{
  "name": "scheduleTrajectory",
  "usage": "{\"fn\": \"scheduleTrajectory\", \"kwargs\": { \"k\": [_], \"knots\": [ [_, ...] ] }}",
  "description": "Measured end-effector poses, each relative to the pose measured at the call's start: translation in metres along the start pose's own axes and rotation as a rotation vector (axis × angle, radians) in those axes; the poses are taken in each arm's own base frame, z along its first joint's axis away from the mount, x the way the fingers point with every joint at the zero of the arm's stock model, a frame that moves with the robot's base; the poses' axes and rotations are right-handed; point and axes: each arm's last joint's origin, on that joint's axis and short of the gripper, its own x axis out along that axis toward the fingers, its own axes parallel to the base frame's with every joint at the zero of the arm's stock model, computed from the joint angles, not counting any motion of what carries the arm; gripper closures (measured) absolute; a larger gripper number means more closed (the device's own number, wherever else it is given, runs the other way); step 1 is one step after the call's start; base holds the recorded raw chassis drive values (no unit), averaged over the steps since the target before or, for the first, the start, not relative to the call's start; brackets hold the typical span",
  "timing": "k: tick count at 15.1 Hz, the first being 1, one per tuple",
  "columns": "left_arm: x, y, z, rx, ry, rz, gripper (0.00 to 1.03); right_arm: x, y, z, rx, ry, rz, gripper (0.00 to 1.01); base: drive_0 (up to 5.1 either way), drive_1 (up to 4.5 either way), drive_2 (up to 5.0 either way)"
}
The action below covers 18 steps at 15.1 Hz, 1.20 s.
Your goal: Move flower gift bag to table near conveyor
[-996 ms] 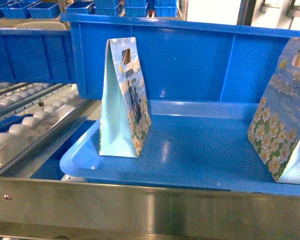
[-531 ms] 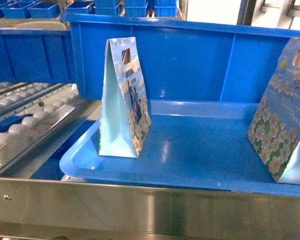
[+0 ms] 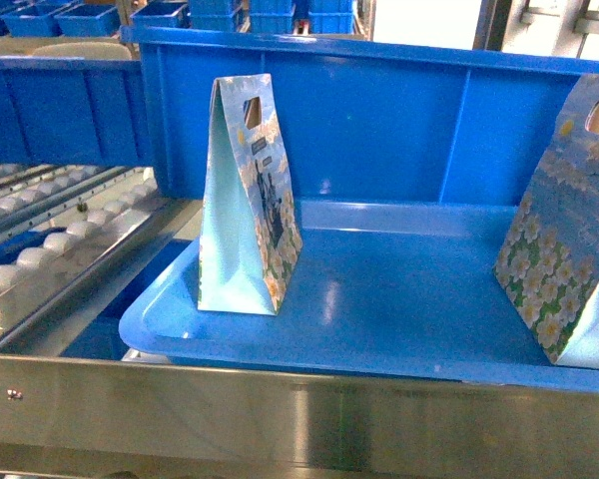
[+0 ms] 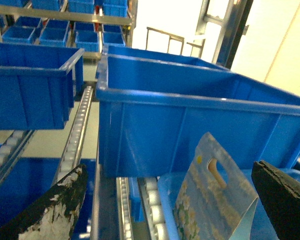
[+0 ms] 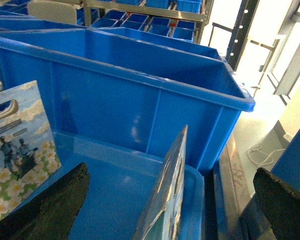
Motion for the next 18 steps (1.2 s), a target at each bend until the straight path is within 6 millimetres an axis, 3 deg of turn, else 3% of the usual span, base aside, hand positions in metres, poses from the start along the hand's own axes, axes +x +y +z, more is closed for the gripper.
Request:
{"fn": "scheduleTrajectory", "kwargs": {
  "k": [5, 8, 11, 18],
  "knots": [
    [0.0, -0.002, 0.003, 0.001, -0.014, -0.005, 0.05, 0.004, -0.002, 0.003, -0.028, 0.02, -0.033, 0.03, 0.0, 0.0, 0.0],
    [0.0, -0.002, 0.003, 0.001, -0.014, -0.005, 0.05, 0.018, -0.003, -0.001, -0.081, 0.063, -0.066, 0.03, 0.0, 0.0, 0.0],
    [0.0, -0.002, 0.003, 0.001, -0.014, -0.005, 0.05, 0.036, -0.001, 0.01, -0.118, 0.061, -0.076, 0.03, 0.0, 0.0, 0.0],
    [0.0, -0.002, 0.003, 0.001, -0.014, -0.005, 0.05, 0.066, -0.013, -0.009, -0.054, 0.231, -0.064, 0.03, 0.0, 0.0, 0.0]
  ]
}}
